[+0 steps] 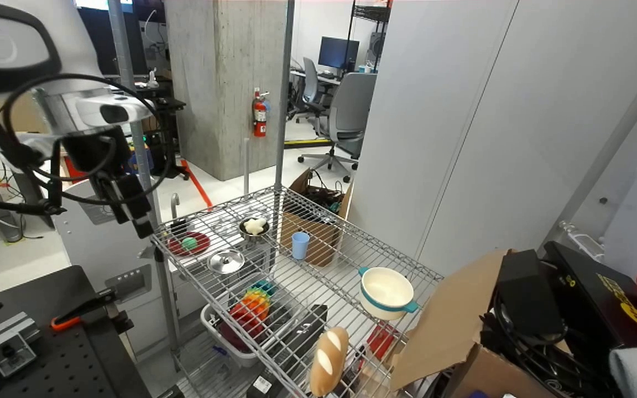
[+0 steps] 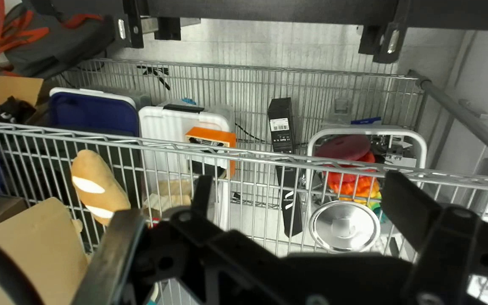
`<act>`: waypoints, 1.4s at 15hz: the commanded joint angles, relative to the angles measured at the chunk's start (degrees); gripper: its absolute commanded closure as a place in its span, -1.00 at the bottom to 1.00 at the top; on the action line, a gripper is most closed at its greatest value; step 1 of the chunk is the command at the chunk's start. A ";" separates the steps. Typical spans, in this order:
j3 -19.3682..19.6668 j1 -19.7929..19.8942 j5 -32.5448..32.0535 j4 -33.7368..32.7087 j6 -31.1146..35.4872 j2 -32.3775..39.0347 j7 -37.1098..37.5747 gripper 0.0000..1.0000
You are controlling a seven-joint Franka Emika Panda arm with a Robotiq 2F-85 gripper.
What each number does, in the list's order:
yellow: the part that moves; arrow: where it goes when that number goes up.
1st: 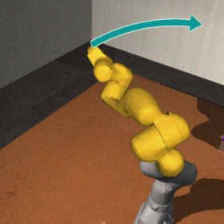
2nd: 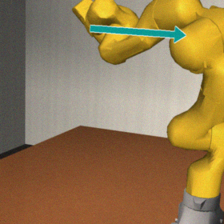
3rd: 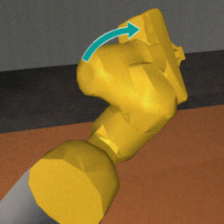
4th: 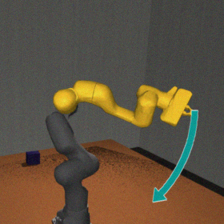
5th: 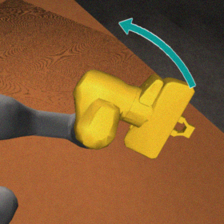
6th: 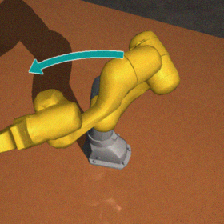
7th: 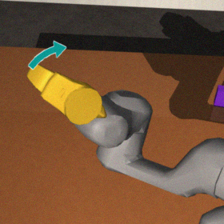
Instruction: Put the lid over the silver pot
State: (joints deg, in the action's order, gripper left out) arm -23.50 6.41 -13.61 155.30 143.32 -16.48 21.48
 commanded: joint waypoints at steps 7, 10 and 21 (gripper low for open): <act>14.43 -8.11 -19.39 -25.86 1.99 36.29 13.62 -1.00; 19.90 -13.91 -14.44 -35.75 1.83 47.24 11.73 -1.00; 22.09 -21.09 5.36 -67.64 -0.94 72.91 1.97 -1.00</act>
State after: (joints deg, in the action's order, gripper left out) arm -2.44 -12.74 -11.73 95.14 145.31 52.16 25.94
